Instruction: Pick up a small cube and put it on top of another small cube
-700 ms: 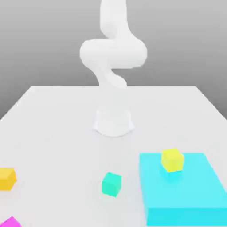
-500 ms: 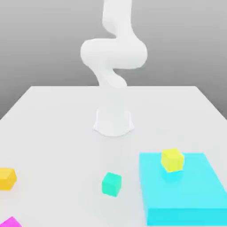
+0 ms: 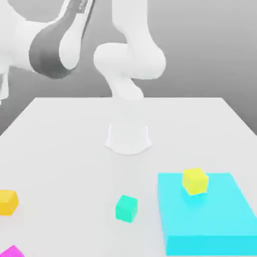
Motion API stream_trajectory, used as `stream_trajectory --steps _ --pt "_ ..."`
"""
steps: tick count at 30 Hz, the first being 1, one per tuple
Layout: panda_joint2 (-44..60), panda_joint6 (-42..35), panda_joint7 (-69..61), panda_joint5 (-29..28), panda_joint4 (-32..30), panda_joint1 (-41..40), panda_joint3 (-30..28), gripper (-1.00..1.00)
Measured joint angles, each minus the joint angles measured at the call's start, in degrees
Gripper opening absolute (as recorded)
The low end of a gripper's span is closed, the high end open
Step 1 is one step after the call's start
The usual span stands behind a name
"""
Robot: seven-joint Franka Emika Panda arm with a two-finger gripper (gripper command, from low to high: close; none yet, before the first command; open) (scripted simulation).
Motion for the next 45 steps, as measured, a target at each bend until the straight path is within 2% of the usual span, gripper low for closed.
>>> stream_trajectory --steps 5,10,11,17,23,28,32,37,45 --pt "10.42 4.04 3.16 7.0 -1.36 -4.08 -1.18 0.0" --pt "20.81 11.41 1.36 11.46 0.22 -7.01 1.36 0.0" --pt "22.1 12.43 1.09 11.8 0.48 -7.4 1.81 -1.0" --pt "22.75 13.03 1.0 11.92 0.61 -7.61 2.05 -1.0" --pt "12.97 5.6 3.27 8.56 -1.66 -5.64 -0.1 -1.0" --pt "3.59 3.95 -3.25 8.25 -8.68 0.41 7.76 -1.0" --pt "-3.37 3.42 -9.52 8.39 -14.95 9.71 13.69 -1.0" --pt "-10.72 3.38 -15.86 6.67 -22.67 17.77 18.07 -1.0" --pt "-1.13 13.44 -12.44 -0.04 -23.31 17.84 18.52 -1.0"
